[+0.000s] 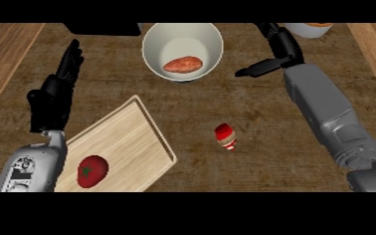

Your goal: Pick the sweet potato from the placemat and place it in the bowl

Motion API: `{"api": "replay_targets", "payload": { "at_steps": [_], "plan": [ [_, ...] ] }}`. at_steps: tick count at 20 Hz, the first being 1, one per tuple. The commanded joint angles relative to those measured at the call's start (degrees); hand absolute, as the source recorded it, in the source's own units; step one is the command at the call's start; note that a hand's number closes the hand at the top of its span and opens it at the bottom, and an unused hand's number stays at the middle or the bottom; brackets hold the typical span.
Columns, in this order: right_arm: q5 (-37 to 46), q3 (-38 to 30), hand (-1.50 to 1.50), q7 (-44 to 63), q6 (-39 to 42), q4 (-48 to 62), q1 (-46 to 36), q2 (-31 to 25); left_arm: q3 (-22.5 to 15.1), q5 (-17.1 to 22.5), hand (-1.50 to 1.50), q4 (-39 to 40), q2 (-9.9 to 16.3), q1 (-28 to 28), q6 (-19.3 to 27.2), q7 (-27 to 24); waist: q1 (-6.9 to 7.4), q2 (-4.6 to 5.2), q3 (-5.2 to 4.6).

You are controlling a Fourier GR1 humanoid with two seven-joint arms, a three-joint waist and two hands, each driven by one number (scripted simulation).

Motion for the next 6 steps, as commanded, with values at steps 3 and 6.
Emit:
{"api": "replay_targets", "payload": {
  "at_steps": [3, 6],
  "plan": [
    [1.78, 1.01, -1.50, -4.37, 3.84, -1.73, 4.74, -0.35, -0.37, -1.91, 0.00, 0.75, -1.42, 2.77, 1.40, -2.34, -1.19, -0.55, -0.05],
    [1.47, -0.27, -1.50, -4.07, 4.28, -0.63, 3.58, -0.90, -0.45, -1.32, 0.00, 0.59, -1.97, 0.77, 0.78, -0.90, -0.80, -0.41, -0.03]
  ]
}}
